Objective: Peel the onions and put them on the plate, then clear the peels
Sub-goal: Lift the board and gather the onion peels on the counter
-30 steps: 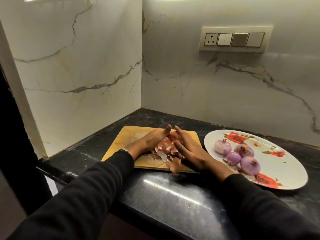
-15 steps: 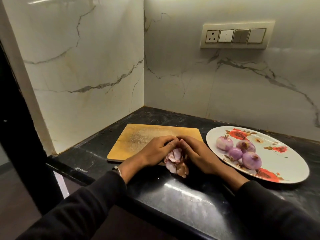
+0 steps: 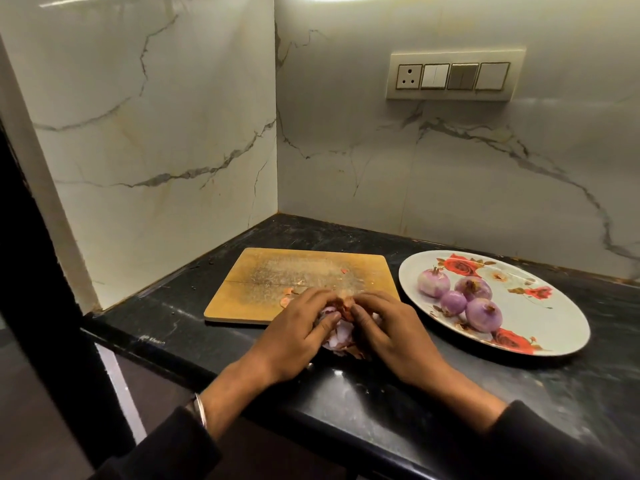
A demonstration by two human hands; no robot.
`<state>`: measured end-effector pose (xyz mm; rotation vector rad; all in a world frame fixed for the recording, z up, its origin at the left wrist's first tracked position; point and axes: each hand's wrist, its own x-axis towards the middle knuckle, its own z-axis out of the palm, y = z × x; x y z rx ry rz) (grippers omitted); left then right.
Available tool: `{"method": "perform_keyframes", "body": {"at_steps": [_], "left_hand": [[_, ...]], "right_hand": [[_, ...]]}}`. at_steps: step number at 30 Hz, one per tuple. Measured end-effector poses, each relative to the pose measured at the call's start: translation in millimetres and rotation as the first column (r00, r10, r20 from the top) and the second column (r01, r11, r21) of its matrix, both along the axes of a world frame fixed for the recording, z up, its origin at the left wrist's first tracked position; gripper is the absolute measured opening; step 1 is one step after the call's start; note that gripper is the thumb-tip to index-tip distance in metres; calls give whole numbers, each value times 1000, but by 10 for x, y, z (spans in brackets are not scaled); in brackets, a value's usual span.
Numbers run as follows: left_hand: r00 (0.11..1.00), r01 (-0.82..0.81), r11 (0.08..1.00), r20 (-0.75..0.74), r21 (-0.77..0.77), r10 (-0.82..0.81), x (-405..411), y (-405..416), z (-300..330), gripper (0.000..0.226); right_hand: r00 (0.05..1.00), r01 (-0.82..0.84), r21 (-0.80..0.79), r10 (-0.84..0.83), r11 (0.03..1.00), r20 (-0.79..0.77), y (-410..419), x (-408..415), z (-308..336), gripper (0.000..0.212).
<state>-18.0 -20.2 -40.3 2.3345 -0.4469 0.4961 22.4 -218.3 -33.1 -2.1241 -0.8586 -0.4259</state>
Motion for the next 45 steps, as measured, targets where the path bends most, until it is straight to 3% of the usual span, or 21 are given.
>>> {"method": "perform_keyframes", "body": {"at_steps": [3,7,15,20,23,25,31,36,39,43,45], "left_hand": [[999,-31,999,9,-23,32,-41,2,25,45],[1000,-2,1000,14,17,2,-41,23,57,36],[996,88,982,-9,165,-87,-295,60,-56,42],[999,25,983,-28,182,-20,-346,18,19,48],[997,9,997,-73,-80,-14,-309,19,73,50],[995,-30,975,-101,-219,7,-244,49,110,37],[989,-144,939,-75,-313,126,-113,123,274,23],[940,-341,922,-53,-182,337,52,339,412,12],[855,-516,853,-104,-76,507,259,649,426,27],[640,-656,722,-344,222,687,497,962,285,63],[588,-625,735,-461,263,665,569,1019,235,72]], "right_hand": [[996,32,48,-28,998,-79,-21,0,40,44],[995,-44,-31,41,999,-88,18,-3,80,25],[995,-88,-224,97,971,28,-140,-224,-54,36],[997,-64,-253,70,965,17,-156,-281,0,41],[1000,20,-103,-20,994,-4,-163,-231,121,29],[997,51,-93,-56,994,-56,-161,-149,181,19],[971,217,-72,-223,973,-85,-113,18,309,20],[915,323,-173,-354,930,-193,-121,177,398,26],[864,353,-301,-432,886,-257,-160,261,437,31],[808,328,-375,-463,867,-365,-107,317,422,34],[789,324,-378,-468,867,-398,-34,335,411,37]]}}
